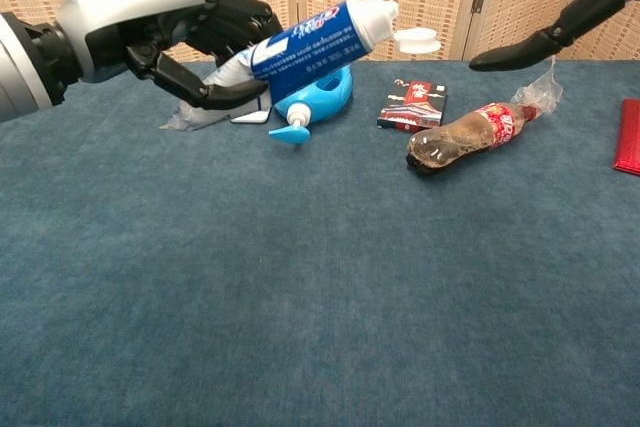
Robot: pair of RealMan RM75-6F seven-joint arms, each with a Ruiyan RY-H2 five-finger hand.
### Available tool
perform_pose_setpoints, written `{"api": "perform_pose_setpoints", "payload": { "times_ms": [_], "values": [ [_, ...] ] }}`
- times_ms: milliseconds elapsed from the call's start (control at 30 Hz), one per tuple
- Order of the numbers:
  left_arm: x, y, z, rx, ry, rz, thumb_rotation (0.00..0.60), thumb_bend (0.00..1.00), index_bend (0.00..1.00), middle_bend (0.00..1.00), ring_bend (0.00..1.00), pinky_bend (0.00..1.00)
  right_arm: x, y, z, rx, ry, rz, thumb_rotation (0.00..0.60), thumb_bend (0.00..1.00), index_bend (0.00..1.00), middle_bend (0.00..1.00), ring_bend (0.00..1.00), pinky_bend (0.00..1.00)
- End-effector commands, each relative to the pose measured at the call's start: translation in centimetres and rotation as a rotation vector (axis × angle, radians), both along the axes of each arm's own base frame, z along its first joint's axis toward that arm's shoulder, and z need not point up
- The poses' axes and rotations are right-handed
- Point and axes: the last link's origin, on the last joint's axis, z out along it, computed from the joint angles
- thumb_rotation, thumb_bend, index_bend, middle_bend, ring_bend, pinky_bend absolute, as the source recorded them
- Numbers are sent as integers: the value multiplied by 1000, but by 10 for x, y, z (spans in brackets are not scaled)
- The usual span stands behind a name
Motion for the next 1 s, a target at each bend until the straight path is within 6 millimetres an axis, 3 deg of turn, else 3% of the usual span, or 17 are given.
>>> {"api": "perform_pose_setpoints", "payload": {
  "times_ms": [33,633,1000],
  "values": [
    [2,1,2,-12,-13,5,600,551,727,797,720,588,4,-3,-3,3,-3,8,535,0,0,0,0,0],
    [12,0,-1,-42,0,-13,600,553,732,802,723,585,25,-21,-17,-6,-12,43,533,0,0,0,0,0],
    [2,1,-11,39,135,-54,600,560,740,813,729,584,28,-25,-12,-16,-13,38,533,0,0,0,0,0]
  ]
}}
